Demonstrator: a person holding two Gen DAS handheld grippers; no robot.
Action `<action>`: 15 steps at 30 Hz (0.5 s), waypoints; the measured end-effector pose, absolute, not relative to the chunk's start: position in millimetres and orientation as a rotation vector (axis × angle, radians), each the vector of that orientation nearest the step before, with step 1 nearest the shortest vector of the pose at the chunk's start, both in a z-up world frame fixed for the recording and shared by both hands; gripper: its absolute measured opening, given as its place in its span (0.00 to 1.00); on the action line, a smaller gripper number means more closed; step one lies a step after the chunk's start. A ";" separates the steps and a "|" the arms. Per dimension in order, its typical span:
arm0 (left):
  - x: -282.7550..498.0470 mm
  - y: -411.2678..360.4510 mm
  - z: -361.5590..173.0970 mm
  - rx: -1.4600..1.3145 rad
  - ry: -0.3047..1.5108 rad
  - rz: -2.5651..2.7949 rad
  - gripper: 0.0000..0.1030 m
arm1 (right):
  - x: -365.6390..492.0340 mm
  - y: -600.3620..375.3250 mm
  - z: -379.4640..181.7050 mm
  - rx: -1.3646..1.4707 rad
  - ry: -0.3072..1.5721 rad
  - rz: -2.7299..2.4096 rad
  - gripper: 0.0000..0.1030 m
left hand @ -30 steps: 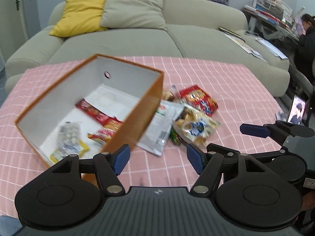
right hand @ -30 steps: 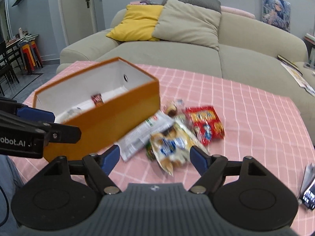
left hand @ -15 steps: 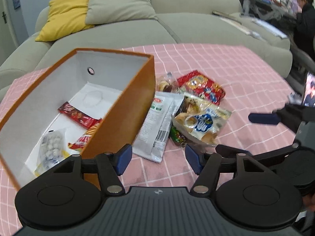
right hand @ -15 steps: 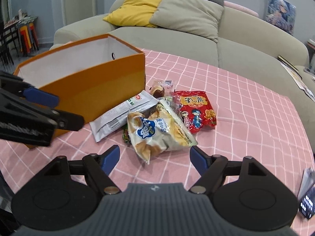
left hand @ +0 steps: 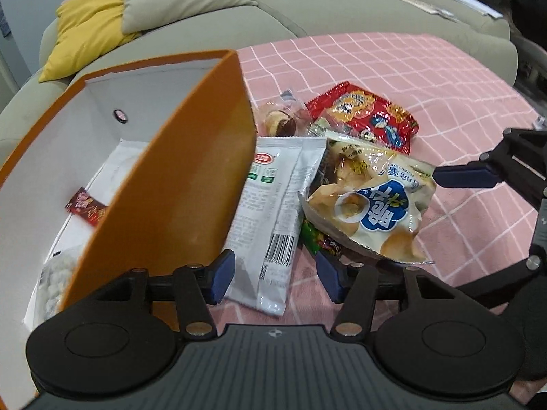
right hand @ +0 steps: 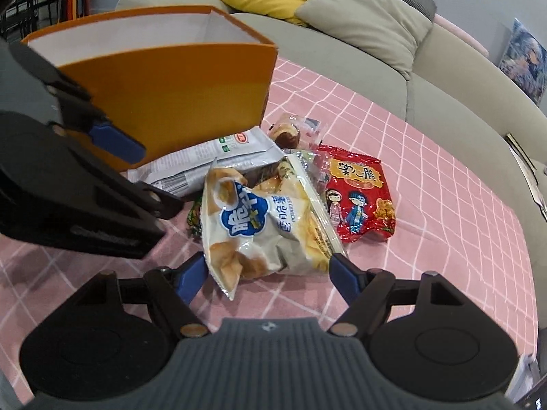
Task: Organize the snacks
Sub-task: 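Grasp the white milk packet with the left gripper while the right grasps the potato-chip bag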
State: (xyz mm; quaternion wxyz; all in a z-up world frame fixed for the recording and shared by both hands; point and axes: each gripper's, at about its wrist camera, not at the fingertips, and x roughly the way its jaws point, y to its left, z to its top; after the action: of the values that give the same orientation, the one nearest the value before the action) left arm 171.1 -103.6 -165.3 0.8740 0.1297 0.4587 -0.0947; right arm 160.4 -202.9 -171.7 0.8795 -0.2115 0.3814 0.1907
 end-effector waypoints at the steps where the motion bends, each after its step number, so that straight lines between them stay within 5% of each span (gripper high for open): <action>1: 172.7 -105.2 -167.3 0.281 0.960 -0.189 0.61 | 161.1 -201.5 -172.8 -0.448 0.794 0.400 0.73; 15: 164.2 -102.8 -159.1 0.262 0.944 -0.187 0.10 | 147.5 -197.7 -170.4 -0.482 0.791 0.389 0.56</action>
State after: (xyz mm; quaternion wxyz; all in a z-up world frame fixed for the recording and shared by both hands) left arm 164.2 -102.8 -159.1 0.8781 0.1258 0.4528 -0.0897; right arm 147.5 -197.7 -170.4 0.8764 -0.2311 0.3792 0.1865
